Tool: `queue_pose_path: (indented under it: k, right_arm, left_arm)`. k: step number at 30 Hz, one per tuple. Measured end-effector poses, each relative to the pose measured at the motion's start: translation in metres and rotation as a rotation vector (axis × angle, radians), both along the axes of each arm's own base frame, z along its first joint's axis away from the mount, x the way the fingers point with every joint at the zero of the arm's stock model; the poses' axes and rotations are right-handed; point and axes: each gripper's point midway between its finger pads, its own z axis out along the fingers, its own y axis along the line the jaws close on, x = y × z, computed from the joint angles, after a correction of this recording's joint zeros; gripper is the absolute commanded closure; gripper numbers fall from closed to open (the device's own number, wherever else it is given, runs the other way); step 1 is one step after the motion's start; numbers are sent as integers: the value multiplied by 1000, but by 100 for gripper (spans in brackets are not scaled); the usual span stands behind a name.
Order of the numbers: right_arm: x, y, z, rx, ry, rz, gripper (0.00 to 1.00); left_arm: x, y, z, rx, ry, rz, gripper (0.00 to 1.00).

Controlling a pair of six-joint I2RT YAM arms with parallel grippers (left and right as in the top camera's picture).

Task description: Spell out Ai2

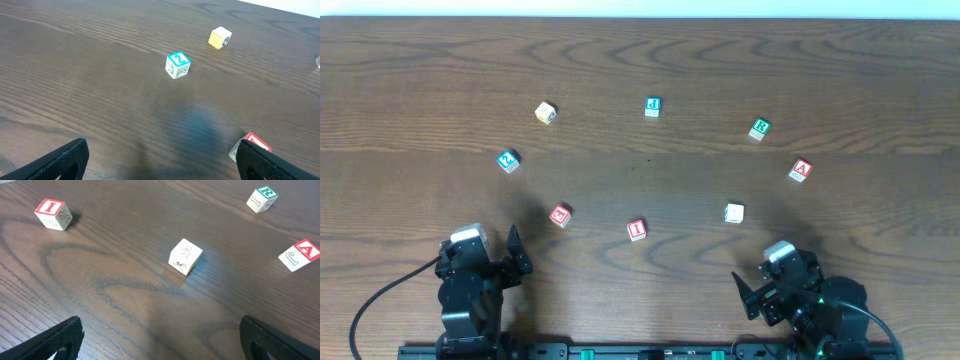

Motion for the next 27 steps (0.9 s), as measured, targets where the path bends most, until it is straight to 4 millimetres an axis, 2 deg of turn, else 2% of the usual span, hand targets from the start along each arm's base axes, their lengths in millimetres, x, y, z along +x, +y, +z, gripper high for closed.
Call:
queue_pose_path:
  k: [20, 22, 27]
  right_arm:
    - [1, 3, 2, 11, -9, 13, 1]
    - [4, 9, 9, 38, -44, 44, 1]
    - [13, 35, 49, 258, -135, 101, 1]
  left_arm:
    - [0, 0, 0, 0, 0, 0, 5]
    - [0, 0, 0, 0, 0, 0, 4]
    - [0, 0, 0, 0, 0, 0, 5]
